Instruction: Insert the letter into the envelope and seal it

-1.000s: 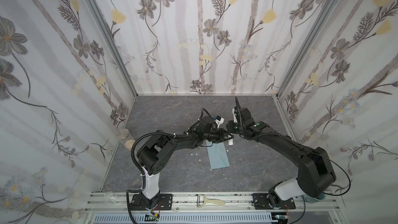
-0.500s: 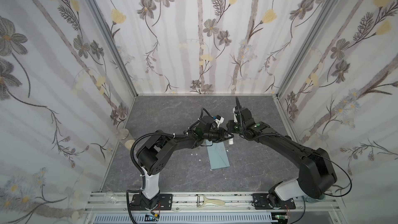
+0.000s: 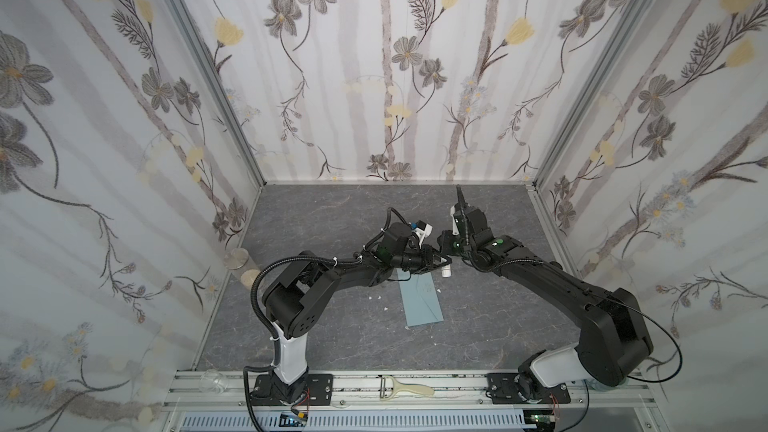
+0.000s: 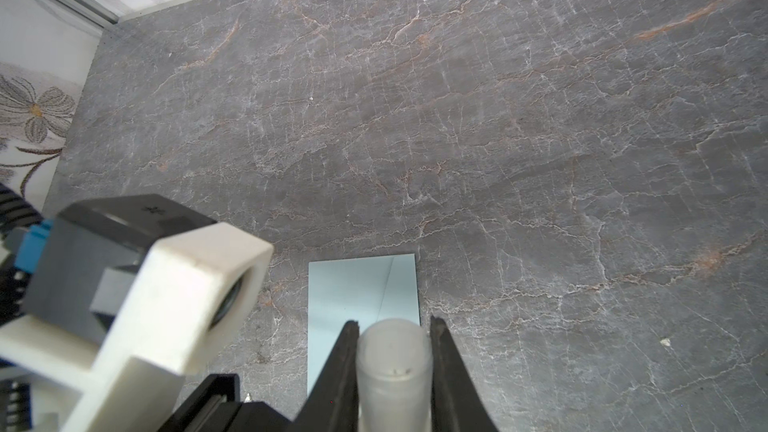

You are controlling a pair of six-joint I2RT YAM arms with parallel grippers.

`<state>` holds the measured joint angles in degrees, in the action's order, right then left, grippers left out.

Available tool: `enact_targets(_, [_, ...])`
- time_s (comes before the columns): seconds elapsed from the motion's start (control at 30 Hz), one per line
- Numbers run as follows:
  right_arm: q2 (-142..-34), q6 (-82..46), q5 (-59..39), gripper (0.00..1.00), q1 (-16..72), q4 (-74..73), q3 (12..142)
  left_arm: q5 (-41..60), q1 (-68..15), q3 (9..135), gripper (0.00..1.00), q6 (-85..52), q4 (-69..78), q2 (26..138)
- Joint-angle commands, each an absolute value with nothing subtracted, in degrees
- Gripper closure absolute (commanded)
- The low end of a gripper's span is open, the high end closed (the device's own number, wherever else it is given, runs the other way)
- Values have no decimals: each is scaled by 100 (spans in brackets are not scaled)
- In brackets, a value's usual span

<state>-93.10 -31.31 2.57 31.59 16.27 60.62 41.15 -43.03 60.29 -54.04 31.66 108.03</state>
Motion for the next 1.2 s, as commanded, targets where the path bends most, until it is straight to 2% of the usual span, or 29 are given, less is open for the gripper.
enact_targets(0.0, [-9259,-3180,201,76,3182,1741,6038,3914,-4254,6016,100,-5449,3577,10767])
enact_targets(1.17, [-9444,-3193,255,76,3164,1679,6214,4093,-4292,5845,100,-5581,3717,10653])
